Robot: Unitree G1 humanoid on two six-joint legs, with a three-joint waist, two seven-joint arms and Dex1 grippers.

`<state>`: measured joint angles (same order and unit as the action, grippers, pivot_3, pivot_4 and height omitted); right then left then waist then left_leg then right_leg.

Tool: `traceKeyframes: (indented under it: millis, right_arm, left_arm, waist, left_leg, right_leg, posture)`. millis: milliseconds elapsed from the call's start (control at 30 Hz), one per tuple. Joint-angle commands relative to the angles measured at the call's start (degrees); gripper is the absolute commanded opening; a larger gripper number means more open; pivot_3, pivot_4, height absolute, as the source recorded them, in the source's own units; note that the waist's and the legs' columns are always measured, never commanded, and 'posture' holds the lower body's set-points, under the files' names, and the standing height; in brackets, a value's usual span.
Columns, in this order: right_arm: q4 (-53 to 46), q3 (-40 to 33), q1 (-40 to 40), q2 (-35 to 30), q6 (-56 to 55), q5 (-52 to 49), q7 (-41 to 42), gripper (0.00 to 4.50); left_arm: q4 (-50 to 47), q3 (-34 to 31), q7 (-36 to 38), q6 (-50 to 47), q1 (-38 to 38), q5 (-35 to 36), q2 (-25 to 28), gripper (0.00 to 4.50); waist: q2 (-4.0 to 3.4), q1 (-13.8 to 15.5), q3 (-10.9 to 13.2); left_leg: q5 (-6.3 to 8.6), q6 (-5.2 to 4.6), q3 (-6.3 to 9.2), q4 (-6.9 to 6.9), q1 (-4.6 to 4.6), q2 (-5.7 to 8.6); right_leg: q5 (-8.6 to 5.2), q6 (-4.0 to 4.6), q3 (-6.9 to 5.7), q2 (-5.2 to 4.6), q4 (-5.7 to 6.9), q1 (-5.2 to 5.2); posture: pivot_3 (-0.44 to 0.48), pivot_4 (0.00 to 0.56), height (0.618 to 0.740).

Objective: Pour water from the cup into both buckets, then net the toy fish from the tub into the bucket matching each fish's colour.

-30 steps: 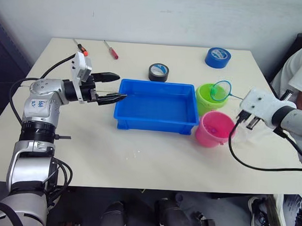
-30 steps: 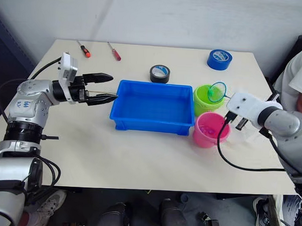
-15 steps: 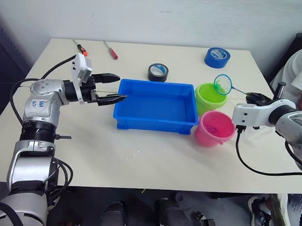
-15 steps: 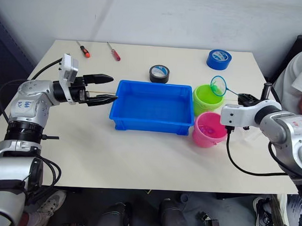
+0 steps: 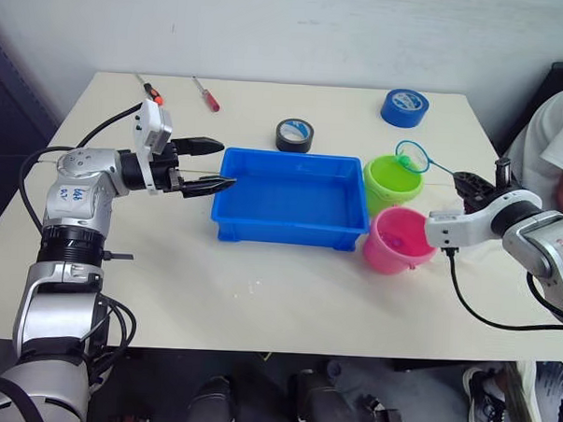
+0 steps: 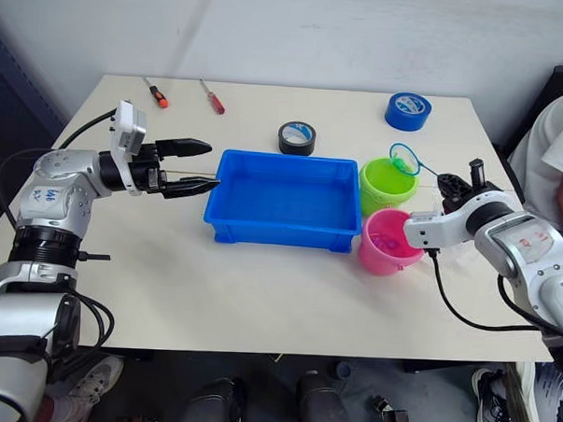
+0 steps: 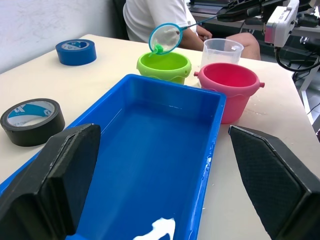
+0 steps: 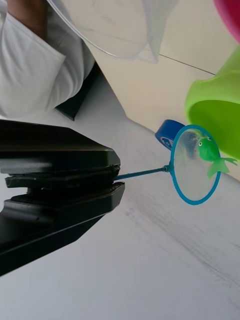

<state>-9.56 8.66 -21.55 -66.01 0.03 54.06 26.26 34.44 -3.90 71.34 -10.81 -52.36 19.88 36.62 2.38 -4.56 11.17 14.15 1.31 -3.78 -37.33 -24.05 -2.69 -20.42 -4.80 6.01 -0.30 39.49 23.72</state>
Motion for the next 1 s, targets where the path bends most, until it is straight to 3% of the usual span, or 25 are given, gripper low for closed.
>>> traceKeyframes:
  millis: [33, 300, 433, 500, 600, 733, 1000]
  right_arm:
    - [-2.2, -1.5, 1.8, 0.1, -0.5, 3.7, -2.2, 0.00]
    - [-3.8, -2.8, 4.6, 0.8, -0.5, 7.1, -3.7, 0.00]
    - [-3.9, -4.1, 3.9, 2.9, -0.7, 2.7, -3.3, 0.00]
    - [-5.1, -5.4, 2.1, 5.8, -0.4, -4.4, -0.6, 0.00]
    - [-8.4, -9.6, -3.0, 13.8, 8.4, -22.3, 10.5, 0.00]
    - [-8.8, -13.3, -6.3, 15.5, 13.4, -36.9, 20.4, 0.00]
    - [-11.0, -13.9, -14.6, 20.5, 28.2, -67.0, 36.3, 0.00]
  left_arm:
    - [-1.7, -0.8, 0.2, 0.4, -1.0, 0.1, 0.3, 4.47]
    - [-1.5, -0.8, 0.3, 0.5, -1.0, 0.1, 0.4, 4.47]
    - [-1.8, -0.9, 0.3, 0.3, -0.7, 0.2, 0.5, 4.47]
    - [-2.5, -1.1, 0.7, -0.4, -0.5, 0.6, 1.0, 4.47]
    - [-4.6, -1.5, 3.6, -3.4, -0.1, 2.1, 3.5, 4.47]
    - [-8.2, -2.3, 6.2, -6.5, 0.3, 3.8, 6.2, 4.47]
    - [-23.0, -4.6, 9.0, -17.4, 7.9, 9.1, 14.0, 4.47]
  waist:
    - [0.00, 0.0, 0.0]
    - [0.00, 0.0, 0.0]
    - [0.00, 0.0, 0.0]
    - [0.00, -0.1, 0.0]
    - [0.00, -0.2, 0.0]
    - [0.00, -0.1, 0.0]
    - [0.00, -0.4, 0.0]
  left_leg:
    - [-0.01, 0.01, 0.01, -0.01, 0.01, 0.00]
    - [-0.01, 0.01, -0.02, -0.07, 0.02, 0.00]
    - [-0.01, 0.01, -0.03, -0.10, 0.02, 0.00]
    - [-0.01, 0.01, -0.03, -0.11, 0.02, 0.00]
    - [-0.03, 0.03, -0.04, -0.17, 0.06, -0.02]
    - [-0.24, 0.40, -0.05, -0.14, 0.29, -0.12]
    - [-0.01, 0.01, 0.05, 0.11, 0.80, -0.14]
  right_leg:
    - [0.00, 0.00, 0.01, 0.00, 0.01, 0.00]
    - [0.00, 0.00, -0.01, 0.02, 0.08, -0.01]
    - [0.00, 0.00, -0.02, 0.02, 0.10, -0.01]
    - [0.00, 0.00, -0.02, 0.03, 0.12, -0.01]
    - [0.00, 0.00, -0.06, 0.10, 0.20, -0.03]
    - [0.02, -0.02, -0.20, 0.25, 0.28, -0.19]
    - [-0.01, 0.03, -0.15, 0.10, 0.01, -0.82]
  posture:
    - [0.000, 0.150, 0.734]
    - [0.000, 0.150, 0.734]
    - [0.000, 0.150, 0.734]
    - [0.000, 0.150, 0.734]
    - [0.000, 0.150, 0.734]
    - [0.000, 0.150, 0.734]
    - [0.000, 0.150, 0.734]
